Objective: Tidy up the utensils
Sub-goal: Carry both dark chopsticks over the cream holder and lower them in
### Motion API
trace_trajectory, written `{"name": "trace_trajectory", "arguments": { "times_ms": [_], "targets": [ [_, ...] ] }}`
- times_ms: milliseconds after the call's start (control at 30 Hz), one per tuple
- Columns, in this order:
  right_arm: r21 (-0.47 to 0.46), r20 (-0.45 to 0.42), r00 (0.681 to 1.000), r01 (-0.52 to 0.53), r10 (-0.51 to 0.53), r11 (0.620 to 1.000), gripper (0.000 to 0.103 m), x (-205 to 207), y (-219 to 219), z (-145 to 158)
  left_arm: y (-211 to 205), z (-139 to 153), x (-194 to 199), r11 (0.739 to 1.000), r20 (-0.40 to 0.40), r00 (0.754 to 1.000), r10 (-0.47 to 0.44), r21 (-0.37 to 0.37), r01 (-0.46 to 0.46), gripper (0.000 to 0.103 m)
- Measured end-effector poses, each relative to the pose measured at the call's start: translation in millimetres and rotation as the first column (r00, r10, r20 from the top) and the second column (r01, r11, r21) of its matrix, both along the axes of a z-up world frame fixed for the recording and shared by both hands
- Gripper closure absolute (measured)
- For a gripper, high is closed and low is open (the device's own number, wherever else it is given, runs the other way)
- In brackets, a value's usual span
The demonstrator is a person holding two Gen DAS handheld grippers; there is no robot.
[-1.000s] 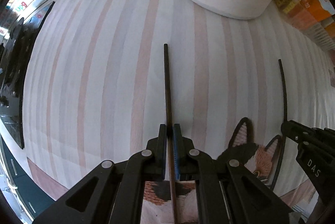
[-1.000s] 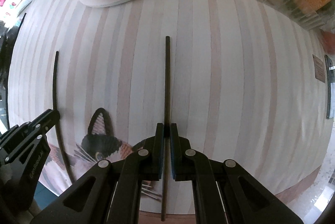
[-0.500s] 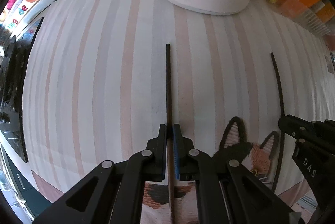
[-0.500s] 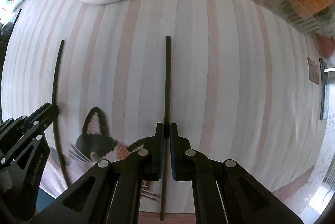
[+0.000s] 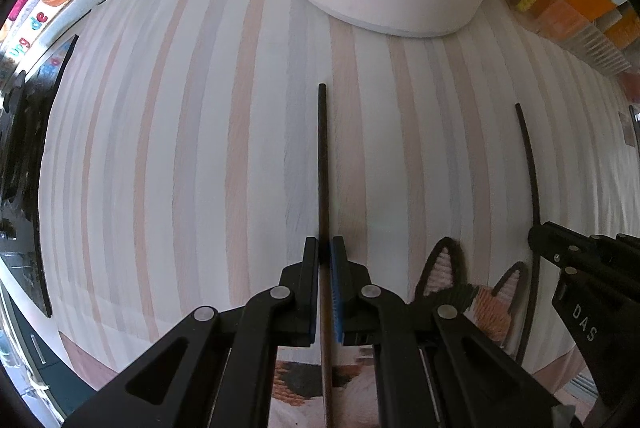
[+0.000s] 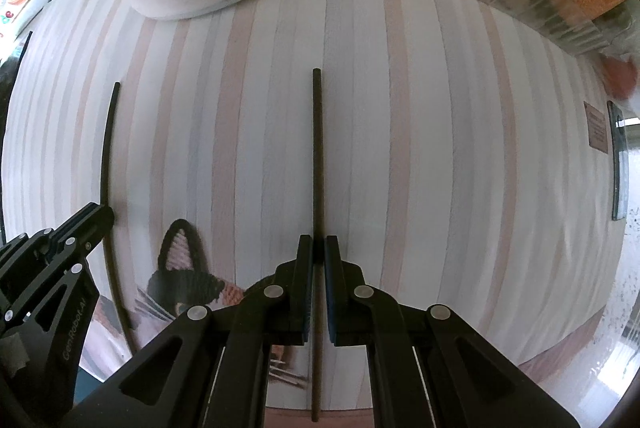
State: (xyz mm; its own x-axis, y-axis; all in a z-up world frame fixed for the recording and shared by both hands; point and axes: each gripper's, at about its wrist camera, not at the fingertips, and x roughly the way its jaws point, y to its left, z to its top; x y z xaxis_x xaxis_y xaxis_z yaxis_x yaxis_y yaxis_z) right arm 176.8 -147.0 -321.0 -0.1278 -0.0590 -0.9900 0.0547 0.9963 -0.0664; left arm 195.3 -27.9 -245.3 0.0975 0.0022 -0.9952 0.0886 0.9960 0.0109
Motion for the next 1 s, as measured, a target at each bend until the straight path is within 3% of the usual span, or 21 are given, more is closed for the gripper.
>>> {"name": "trace_trajectory", "arguments": {
  "times_ms": [400, 600, 1000],
  "targets": [
    [-0.003, 0.032, 0.999, 0.014, -0.014, 1.0, 0.097, -5.2, 1.3, 0.7, 5.8, -1.9, -9.5, 1.0, 0.039, 0.999, -0.002, 0.007, 0.002, 0.1],
    [0.027, 0.1, 0.994, 0.041, -0.044, 0.999, 0.098, -11.9, -9.3, 21.0, 4.2, 33.3, -19.0, 1.0, 0.137, 0.99, -0.028, 0.0, 0.029, 0.1],
    [0.073, 0.329, 0.943, 0.033, -0.056, 0.997, 0.098, -17.7, -16.6, 111.3, 7.5, 122.4, -31.3, 0.998, 0.346, 0.938, -0.026, -0.042, 0.044, 0.1]
  ]
}}
